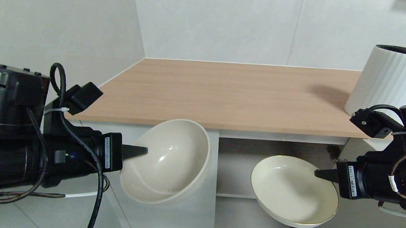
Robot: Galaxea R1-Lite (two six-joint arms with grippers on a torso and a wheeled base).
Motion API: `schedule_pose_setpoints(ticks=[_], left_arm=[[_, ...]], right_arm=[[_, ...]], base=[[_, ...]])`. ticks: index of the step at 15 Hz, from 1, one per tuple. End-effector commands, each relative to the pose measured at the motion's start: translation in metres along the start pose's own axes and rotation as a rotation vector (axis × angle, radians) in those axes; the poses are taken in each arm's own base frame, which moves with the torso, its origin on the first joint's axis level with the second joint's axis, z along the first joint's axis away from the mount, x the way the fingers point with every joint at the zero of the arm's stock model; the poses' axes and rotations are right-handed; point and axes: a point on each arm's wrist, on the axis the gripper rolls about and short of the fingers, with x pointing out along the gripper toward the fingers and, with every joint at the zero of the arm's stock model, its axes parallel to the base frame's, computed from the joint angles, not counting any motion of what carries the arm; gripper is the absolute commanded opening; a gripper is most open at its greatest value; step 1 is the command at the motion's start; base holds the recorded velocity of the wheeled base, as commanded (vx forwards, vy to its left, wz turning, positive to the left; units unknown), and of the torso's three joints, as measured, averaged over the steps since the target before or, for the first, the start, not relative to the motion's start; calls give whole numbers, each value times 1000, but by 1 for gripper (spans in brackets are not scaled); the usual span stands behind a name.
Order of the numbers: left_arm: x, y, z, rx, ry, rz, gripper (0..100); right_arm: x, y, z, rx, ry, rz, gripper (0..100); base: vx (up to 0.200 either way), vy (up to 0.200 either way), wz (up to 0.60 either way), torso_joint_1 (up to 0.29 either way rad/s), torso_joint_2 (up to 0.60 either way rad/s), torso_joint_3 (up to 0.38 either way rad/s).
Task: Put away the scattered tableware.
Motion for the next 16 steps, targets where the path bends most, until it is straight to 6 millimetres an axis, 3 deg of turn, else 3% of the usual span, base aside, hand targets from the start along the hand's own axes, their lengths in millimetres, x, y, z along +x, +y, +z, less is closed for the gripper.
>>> schedule_pose_setpoints(ticks=[1,10,14,16], left_arm=[[1,0,0,-1,2,1,0],[3,1,-1,-1,10,4,0],[4,0,-2,0,20,1,0],[16,-3,-11,19,75,0,0]], right_arm=[[2,0,-1,0,8,-2,0],[5,0,-1,-1,17,-4,0],[11,0,-1,-2,32,-8,0],[24,1,-1,-2,41,-11,0]], base=[[0,0,0,-163,461,286],[0,0,0,-124,433,305],[0,0,0,-19,71,47],[0,0,0,0,0,0]])
